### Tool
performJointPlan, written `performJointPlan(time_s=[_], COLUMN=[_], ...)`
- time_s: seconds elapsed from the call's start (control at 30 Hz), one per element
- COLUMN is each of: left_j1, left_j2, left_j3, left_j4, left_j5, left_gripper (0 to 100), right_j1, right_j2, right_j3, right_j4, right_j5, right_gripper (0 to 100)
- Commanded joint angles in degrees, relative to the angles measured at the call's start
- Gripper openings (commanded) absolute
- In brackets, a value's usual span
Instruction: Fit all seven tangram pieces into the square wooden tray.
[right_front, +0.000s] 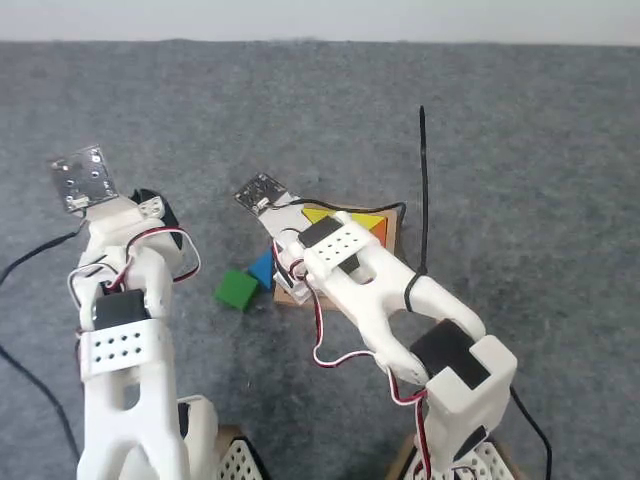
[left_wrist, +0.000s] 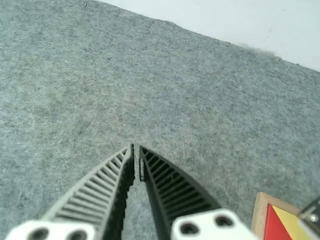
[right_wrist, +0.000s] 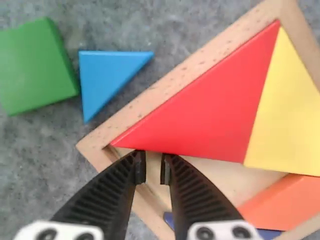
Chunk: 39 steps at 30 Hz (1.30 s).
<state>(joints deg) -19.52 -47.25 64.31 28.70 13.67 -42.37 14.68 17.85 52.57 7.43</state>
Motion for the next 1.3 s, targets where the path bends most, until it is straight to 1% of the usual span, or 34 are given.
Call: performJointPlan(time_s=[0.0,0.13,0.3,0.43,0.5,0.6,0.67,0.73,0.83,0.87,0.93,1.0,1.2,1.27], left_j1=[-0.3,-0.3,-0.3,-0.3,-0.3,-0.1,0.3,2.9,9.8,11.9,15.1,16.4,18.1,19.3], left_j2=[-0.5,-0.5,-0.5,-0.5,-0.5,-0.4,-0.2,0.0,0.2,0.7,3.7,9.5,34.3,41.2], left_j3=[-0.5,-0.5,-0.5,-0.5,-0.5,-0.5,-0.6,-0.7,-2.3,-3.3,-5.8,-9.6,-23.6,-28.0], left_j4=[-1.3,-1.3,-1.4,-1.4,-1.4,-1.3,-1.1,0.4,7.0,9.4,13.6,16.5,22.6,25.6], left_j5=[-0.4,-0.4,-0.4,-0.5,-0.5,-0.6,-1.5,-2.1,-5.5,-5.4,-4.4,-4.0,-1.0,2.0], left_gripper=[2,2,2,2,2,2,3,6,7,7,7,7,7,9], right_j1=[-0.4,-0.3,0.6,1.6,3.4,9.8,14.2,18.1,22.8,24.0,25.6,26.6,26.5,26.6], right_j2=[-0.6,-2.9,-8.4,-15.5,-19.0,-24.0,-27.6,-30.8,-34.6,-35.5,-37.3,-37.8,-35.4,-34.1], right_j3=[-2.8,-6.5,-7.7,-7.3,-7.3,-5.5,-2.2,3.1,13.9,16.9,21.1,21.9,22.2,22.2], right_j4=[1.3,7.6,10.2,13.1,17.0,21.5,21.4,19.3,10.2,7.3,3.1,2.3,0.7,-0.2], right_j5=[1.2,1.2,3.5,3.7,4.0,5.5,6.7,7.6,7.7,7.6,7.6,7.6,7.5,7.6], right_gripper=[6.1,6.1,6.1,6.1,6.1,6.1,6.1,6.1,6.1,6.1,6.1,6.1,6.1,6.1])
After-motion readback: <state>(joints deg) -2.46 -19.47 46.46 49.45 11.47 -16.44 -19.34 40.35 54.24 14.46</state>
